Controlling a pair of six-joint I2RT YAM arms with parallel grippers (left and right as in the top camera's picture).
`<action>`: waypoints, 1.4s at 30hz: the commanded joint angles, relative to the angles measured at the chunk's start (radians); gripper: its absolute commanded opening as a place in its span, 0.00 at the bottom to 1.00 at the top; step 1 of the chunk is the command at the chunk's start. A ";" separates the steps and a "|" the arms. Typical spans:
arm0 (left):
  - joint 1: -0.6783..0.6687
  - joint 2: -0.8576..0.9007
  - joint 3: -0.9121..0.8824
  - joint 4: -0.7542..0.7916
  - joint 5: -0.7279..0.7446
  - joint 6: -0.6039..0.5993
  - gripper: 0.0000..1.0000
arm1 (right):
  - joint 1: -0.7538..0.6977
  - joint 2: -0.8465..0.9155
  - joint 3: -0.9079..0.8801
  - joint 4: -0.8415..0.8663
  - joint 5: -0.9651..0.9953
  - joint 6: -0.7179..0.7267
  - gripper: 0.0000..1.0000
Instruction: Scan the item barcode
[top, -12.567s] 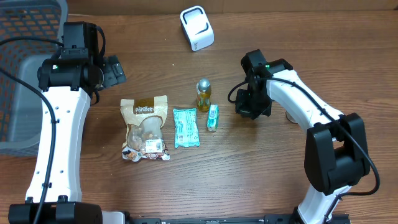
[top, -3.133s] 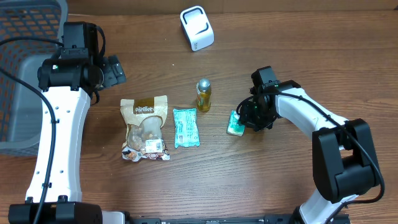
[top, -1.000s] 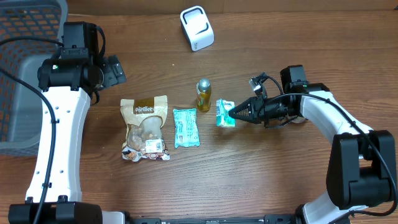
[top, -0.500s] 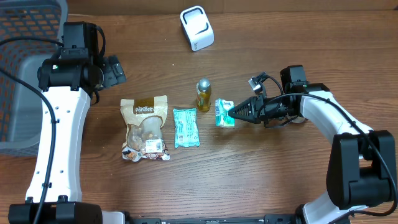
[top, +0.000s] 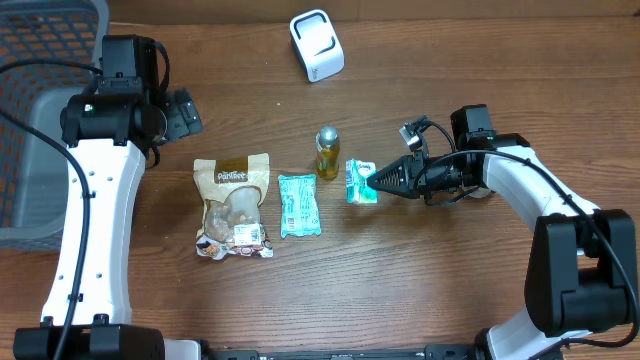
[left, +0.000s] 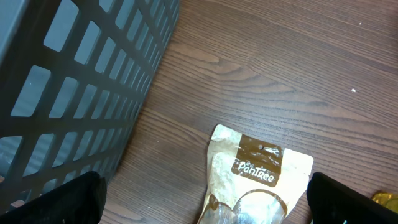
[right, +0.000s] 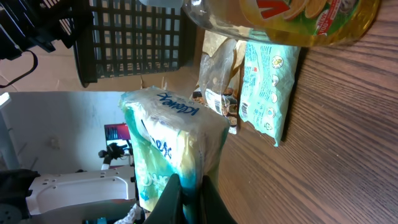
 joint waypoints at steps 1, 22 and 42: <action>-0.002 -0.003 0.004 0.000 -0.010 0.026 1.00 | 0.003 -0.024 0.018 0.004 -0.024 -0.012 0.04; -0.002 -0.003 0.004 0.000 -0.010 0.026 1.00 | 0.003 -0.024 0.018 0.004 -0.024 -0.012 0.10; -0.002 -0.003 0.004 0.000 -0.010 0.026 1.00 | 0.003 -0.024 0.018 0.001 0.127 0.004 0.09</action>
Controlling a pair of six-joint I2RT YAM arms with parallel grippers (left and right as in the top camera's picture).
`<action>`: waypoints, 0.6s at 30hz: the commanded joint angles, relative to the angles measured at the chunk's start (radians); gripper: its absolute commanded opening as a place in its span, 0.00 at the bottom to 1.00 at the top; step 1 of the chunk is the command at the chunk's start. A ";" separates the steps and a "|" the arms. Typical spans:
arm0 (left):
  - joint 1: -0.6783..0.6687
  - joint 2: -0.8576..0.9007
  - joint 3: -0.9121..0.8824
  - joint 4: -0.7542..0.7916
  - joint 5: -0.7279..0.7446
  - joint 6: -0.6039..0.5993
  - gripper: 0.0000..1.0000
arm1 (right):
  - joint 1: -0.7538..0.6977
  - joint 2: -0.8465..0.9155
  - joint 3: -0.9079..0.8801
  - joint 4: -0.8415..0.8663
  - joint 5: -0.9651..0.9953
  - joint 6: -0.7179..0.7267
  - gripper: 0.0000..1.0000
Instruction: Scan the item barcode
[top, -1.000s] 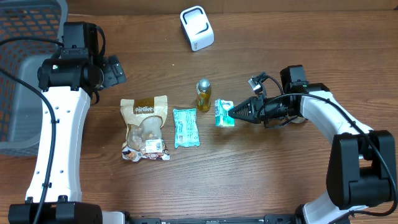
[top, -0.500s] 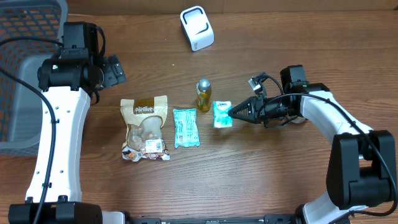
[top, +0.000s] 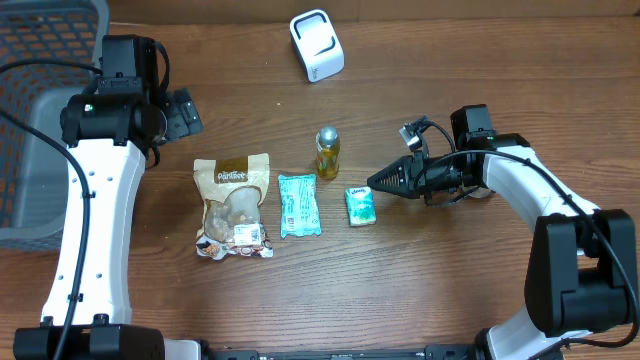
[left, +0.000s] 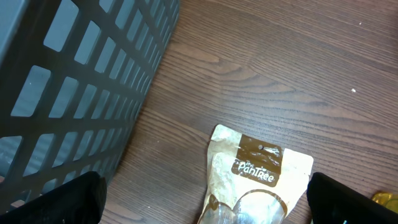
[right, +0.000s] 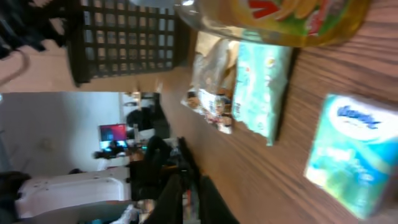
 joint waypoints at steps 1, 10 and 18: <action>-0.002 -0.003 0.005 0.001 -0.010 0.026 1.00 | 0.003 -0.024 0.018 -0.003 0.132 0.018 0.13; -0.002 -0.003 0.005 0.001 -0.010 0.026 1.00 | 0.098 -0.023 0.007 -0.016 0.517 0.108 0.31; -0.002 -0.003 0.005 0.001 -0.010 0.026 1.00 | 0.276 -0.023 0.007 0.035 0.902 0.246 0.36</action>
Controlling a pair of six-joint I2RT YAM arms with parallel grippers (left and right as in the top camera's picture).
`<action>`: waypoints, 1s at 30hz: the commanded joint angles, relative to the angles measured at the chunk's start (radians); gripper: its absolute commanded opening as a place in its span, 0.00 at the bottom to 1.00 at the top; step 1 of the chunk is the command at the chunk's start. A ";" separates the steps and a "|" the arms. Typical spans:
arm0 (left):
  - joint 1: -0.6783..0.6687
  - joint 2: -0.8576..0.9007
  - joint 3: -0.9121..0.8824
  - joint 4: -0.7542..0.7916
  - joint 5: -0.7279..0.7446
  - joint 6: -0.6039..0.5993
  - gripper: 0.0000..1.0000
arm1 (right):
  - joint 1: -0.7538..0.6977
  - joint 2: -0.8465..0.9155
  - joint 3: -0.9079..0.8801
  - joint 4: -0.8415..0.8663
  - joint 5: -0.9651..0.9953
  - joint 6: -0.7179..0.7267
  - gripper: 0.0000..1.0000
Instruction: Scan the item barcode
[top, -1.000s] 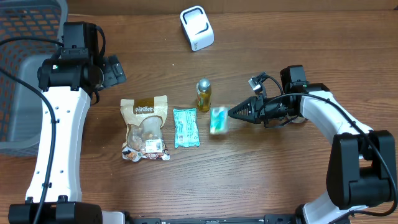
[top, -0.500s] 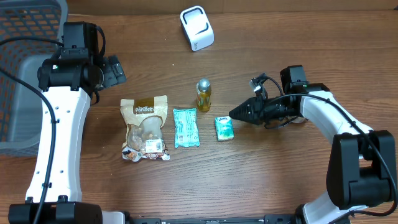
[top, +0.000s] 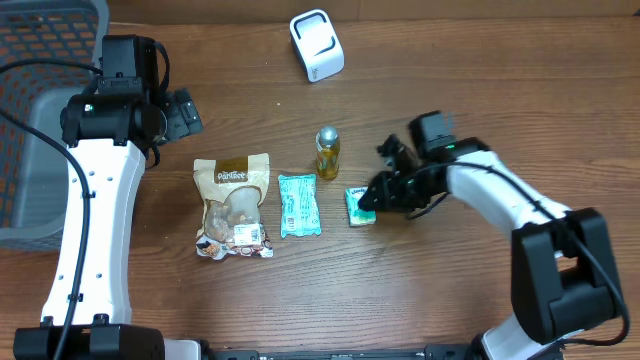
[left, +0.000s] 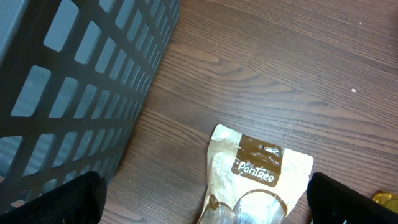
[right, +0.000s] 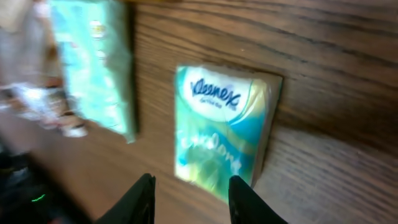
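Note:
A blue-green Kleenex tissue pack (top: 358, 206) (right: 224, 140) lies flat on the wooden table, face up. My right gripper (top: 374, 194) (right: 193, 200) is open just over its near end, and the fingers (right: 140, 198) stand either side of the pack's edge without closing on it. The white barcode scanner (top: 317, 45) stands at the table's far edge. My left gripper (top: 181, 112) (left: 202, 202) hangs wide open and empty above the top of the PanTree snack bag (top: 233, 203) (left: 258, 171).
A small yellow bottle (top: 327, 151) stands just behind the tissue pack. A light green pouch (top: 299, 204) (right: 93, 62) lies to its left, beside the snack bag. A dark mesh basket (top: 40, 110) (left: 62, 81) fills the left side.
My right gripper was shut and a little to the right of the tissue pack. Now it is open, turned, and right over the pack. The pack and the left arm have not moved.
At first my right gripper's shut tips were at the tissue pack, which stood tilted up beside the bottle. Then the pack lay flat on the table, a little nearer, with the gripper shut and apart from it. Now the gripper is open over the pack.

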 joint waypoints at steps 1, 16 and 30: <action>-0.002 -0.003 0.005 0.001 -0.010 0.026 1.00 | 0.069 -0.023 0.006 0.026 0.287 0.103 0.36; -0.002 -0.003 0.005 0.001 -0.010 0.026 1.00 | 0.095 0.005 0.006 0.070 0.329 0.113 0.36; -0.002 -0.003 0.004 0.001 -0.010 0.026 0.99 | 0.096 0.005 0.005 0.028 0.241 0.338 0.34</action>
